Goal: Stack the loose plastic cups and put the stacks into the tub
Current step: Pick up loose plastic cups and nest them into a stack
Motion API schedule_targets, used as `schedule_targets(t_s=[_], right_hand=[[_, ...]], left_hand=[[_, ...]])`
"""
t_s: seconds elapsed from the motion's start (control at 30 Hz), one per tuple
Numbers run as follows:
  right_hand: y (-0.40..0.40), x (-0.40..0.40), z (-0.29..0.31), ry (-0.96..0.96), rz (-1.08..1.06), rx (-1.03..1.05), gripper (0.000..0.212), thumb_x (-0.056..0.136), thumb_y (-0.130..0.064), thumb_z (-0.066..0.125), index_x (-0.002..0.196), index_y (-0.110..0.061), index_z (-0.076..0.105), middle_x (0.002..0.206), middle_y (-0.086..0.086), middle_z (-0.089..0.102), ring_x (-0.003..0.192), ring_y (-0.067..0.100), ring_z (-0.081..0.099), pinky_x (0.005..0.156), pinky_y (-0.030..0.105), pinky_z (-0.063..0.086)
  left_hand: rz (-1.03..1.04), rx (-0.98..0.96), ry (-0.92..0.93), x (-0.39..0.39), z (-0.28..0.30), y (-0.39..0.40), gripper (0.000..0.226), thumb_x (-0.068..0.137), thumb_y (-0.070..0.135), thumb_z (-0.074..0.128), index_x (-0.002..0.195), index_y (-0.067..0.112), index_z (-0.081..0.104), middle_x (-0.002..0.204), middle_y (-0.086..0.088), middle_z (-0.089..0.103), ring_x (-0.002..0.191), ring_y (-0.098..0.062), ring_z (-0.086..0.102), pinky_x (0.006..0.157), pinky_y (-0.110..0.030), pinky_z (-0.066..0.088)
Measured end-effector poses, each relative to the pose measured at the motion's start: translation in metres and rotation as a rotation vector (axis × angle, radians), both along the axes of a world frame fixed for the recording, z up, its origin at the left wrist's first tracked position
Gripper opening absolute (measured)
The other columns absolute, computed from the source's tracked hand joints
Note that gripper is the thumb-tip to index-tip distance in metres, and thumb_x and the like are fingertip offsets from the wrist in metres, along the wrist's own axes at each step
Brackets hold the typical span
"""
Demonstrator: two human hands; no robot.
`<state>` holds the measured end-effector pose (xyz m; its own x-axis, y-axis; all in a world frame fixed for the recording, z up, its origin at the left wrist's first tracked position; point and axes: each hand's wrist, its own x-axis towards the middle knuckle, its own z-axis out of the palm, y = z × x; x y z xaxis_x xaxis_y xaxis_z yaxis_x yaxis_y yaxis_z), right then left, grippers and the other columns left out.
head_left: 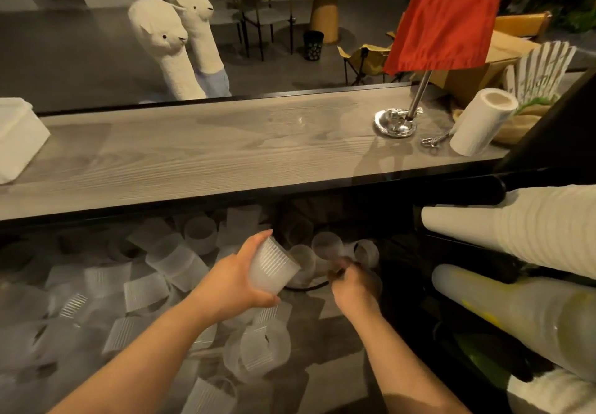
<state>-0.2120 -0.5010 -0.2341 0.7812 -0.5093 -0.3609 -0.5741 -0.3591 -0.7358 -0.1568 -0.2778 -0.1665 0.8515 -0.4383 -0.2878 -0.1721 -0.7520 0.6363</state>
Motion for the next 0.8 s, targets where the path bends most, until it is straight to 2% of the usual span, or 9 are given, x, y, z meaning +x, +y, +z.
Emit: schedule_targets(t_s=[0.1, 0.2, 0.27, 0.4, 0.47, 0.53, 0.6, 0.67, 0.8], right_hand=[[-0.006, -0.007, -0.015, 0.142, -0.202, 0.087, 0.03, 0.094, -0.029, 0.058, 0.12, -0.015, 0.058, 0.112, 0.006, 0.061, 0.103, 0.027, 0.058, 0.081, 0.035, 0.047], [-0.018, -0.016, -0.022, 0.281, 0.087, -0.075, 0.037, 0.098, -0.016, 0.047, 0.133, -0.016, 0.056, 0.131, 0.011, 0.057, 0.122, 0.03, 0.053, 0.097, 0.035, 0.042], [-0.02, -0.018, -0.027, 0.302, 0.163, -0.123, 0.034, 0.098, -0.016, 0.047, 0.13, -0.018, 0.059, 0.131, 0.01, 0.059, 0.122, 0.029, 0.054, 0.098, 0.034, 0.042], [-0.015, -0.016, -0.021, 0.323, 0.02, -0.188, 0.029, 0.102, -0.029, 0.04, 0.111, -0.014, 0.064, 0.118, 0.01, 0.065, 0.104, 0.025, 0.059, 0.087, 0.033, 0.045], [-0.019, -0.02, -0.014, 0.319, 0.123, -0.288, 0.029, 0.1, -0.024, 0.043, 0.123, -0.018, 0.059, 0.122, 0.009, 0.063, 0.106, 0.025, 0.059, 0.086, 0.033, 0.046], [-0.022, -0.025, -0.009, 0.23, 0.152, -0.333, 0.044, 0.098, -0.026, 0.05, 0.141, -0.026, 0.044, 0.132, 0.006, 0.057, 0.119, 0.024, 0.056, 0.094, 0.035, 0.048], [-0.02, -0.031, -0.004, 0.027, 0.094, -0.208, 0.061, 0.09, -0.033, 0.066, 0.144, -0.033, 0.039, 0.129, 0.002, 0.058, 0.115, 0.02, 0.057, 0.092, 0.034, 0.052], [-0.015, -0.031, 0.008, -0.15, -0.013, 0.06, 0.071, 0.078, -0.036, 0.078, 0.139, -0.038, 0.042, 0.122, -0.004, 0.056, 0.111, 0.016, 0.057, 0.087, 0.033, 0.055], [-0.003, -0.026, 0.04, -0.344, -0.076, 0.482, 0.034, 0.091, -0.032, 0.065, 0.123, -0.038, 0.057, 0.116, 0.001, 0.056, 0.08, 0.013, 0.062, 0.059, 0.025, 0.054]], left_hand=[[-0.006, 0.0, 0.011, 0.0, -0.003, 0.003, 0.117, 0.057, 0.048, 0.087, 0.139, 0.065, 0.005, 0.125, 0.009, 0.054, 0.091, -0.012, 0.062, 0.079, -0.031, 0.057], [-0.007, 0.003, 0.02, -0.001, -0.004, 0.005, 0.116, 0.058, 0.048, 0.087, 0.14, 0.064, 0.005, 0.128, 0.013, 0.05, 0.093, -0.012, 0.061, 0.079, -0.03, 0.058], [-0.017, 0.017, 0.023, -0.002, -0.004, 0.006, 0.116, 0.059, 0.047, 0.086, 0.14, 0.063, 0.005, 0.126, 0.011, 0.05, 0.093, -0.011, 0.061, 0.078, -0.03, 0.058], [-0.034, 0.027, 0.042, -0.003, -0.005, 0.006, 0.117, 0.06, 0.043, 0.086, 0.141, 0.063, 0.005, 0.12, 0.01, 0.052, 0.09, -0.013, 0.062, 0.075, -0.031, 0.06], [-0.044, 0.036, 0.047, -0.003, -0.005, 0.007, 0.118, 0.059, 0.043, 0.086, 0.141, 0.063, 0.004, 0.119, 0.01, 0.052, 0.089, -0.014, 0.063, 0.075, -0.031, 0.06], [-0.059, 0.042, 0.048, -0.003, -0.006, 0.007, 0.119, 0.058, 0.043, 0.086, 0.141, 0.063, 0.003, 0.122, 0.01, 0.051, 0.09, -0.015, 0.062, 0.075, -0.032, 0.06], [-0.074, 0.044, 0.047, -0.004, -0.006, 0.008, 0.12, 0.058, 0.043, 0.087, 0.141, 0.064, 0.002, 0.125, 0.011, 0.05, 0.091, -0.015, 0.062, 0.076, -0.031, 0.06], [-0.093, 0.044, 0.045, -0.004, -0.007, 0.008, 0.12, 0.059, 0.041, 0.087, 0.141, 0.065, 0.001, 0.125, 0.011, 0.05, 0.09, -0.015, 0.062, 0.076, -0.032, 0.06], [-0.13, 0.025, 0.039, -0.007, -0.004, 0.006, 0.12, 0.06, 0.04, 0.087, 0.14, 0.065, 0.002, 0.117, 0.011, 0.053, 0.09, -0.015, 0.061, 0.079, -0.035, 0.059]])
